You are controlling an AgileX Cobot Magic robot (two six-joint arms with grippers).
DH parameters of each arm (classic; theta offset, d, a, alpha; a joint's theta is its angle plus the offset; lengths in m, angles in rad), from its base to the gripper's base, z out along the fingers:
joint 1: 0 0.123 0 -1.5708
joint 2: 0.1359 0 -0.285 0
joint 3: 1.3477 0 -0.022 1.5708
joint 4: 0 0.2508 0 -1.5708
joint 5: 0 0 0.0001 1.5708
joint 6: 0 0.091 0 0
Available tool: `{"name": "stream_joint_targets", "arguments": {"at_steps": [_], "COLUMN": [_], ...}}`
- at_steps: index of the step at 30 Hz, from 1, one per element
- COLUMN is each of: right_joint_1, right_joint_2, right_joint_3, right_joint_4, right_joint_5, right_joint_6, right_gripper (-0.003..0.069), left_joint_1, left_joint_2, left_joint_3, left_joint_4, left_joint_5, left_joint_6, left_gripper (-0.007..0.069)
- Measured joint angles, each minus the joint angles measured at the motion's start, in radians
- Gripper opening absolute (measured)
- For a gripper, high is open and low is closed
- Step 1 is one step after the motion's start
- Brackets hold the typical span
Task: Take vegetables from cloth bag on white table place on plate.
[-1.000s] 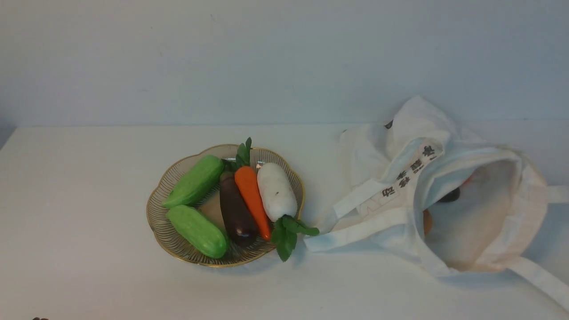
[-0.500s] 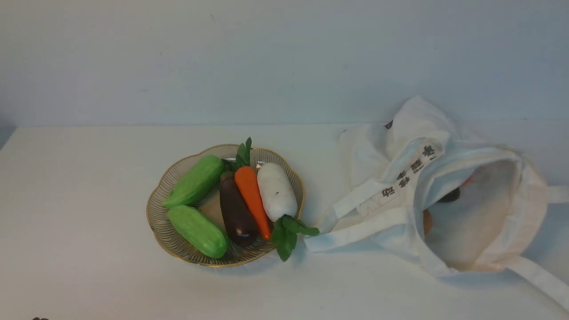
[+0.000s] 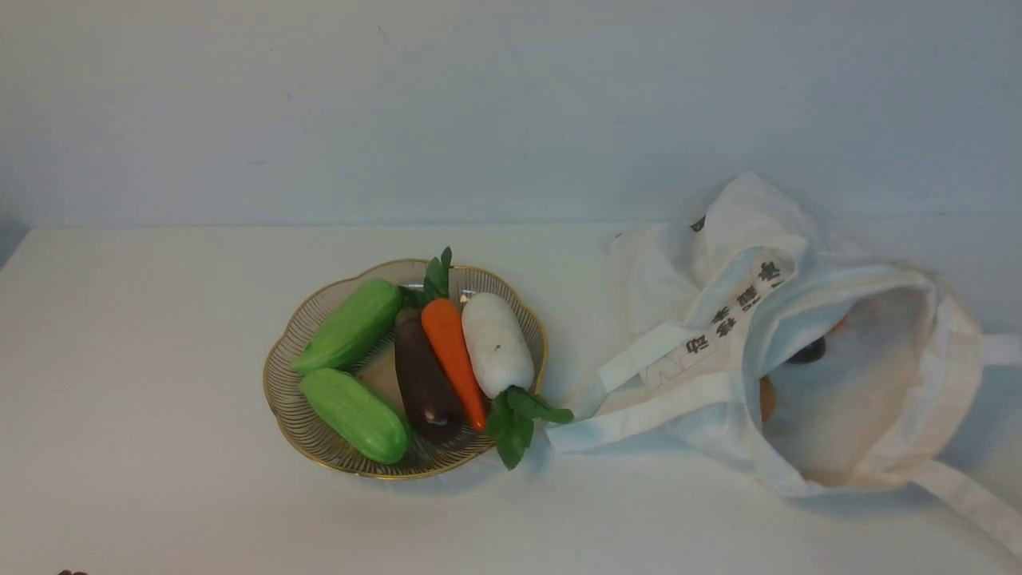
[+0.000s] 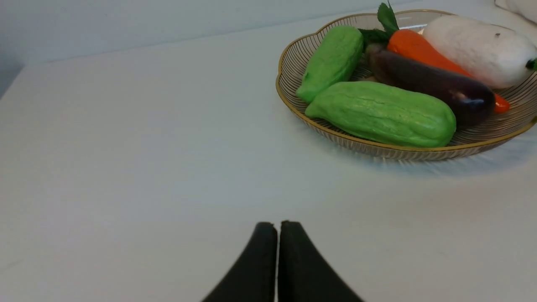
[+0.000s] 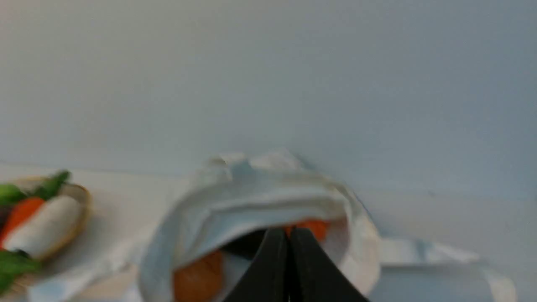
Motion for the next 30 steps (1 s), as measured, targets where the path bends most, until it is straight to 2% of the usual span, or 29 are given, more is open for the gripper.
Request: {"name": "stream_joint_targets", "arguments": {"at_steps": [3,5,25,30], "right_joint_1": [-0.087,-0.098,-0.085,-0.051], "right_joint_2": [-0.037,-0.059,-0.068,-0.068], "right_joint_3": [0.119,0.145,0.147,0.147], "right_joint_4": [-0.007,-0.013,-0.002,-0.002], "right_joint_5": [0.005,0.012,0.004,0.005], "right_joint_6": [0.000,0.000,0.000,0.000], "right_gripper": [-0.0015,-0.0015,-0.0015,-0.0015], "left_joint_1": [0.000,0.000,0.000,0.000], "left_joint_2": [0.000,0.000,0.000,0.000], "left_joint_3": [0.000,0.000,0.000,0.000], "left_joint_4": [0.000,0.000,-0.001,-0.001], "left_joint_5": [0.000,0.000,0.000,0.000], "left_joint_6": [0.000,0.000,0.000,0.000], "left_gripper": [-0.0008,-0.0008,-0.0008,-0.0008]}}
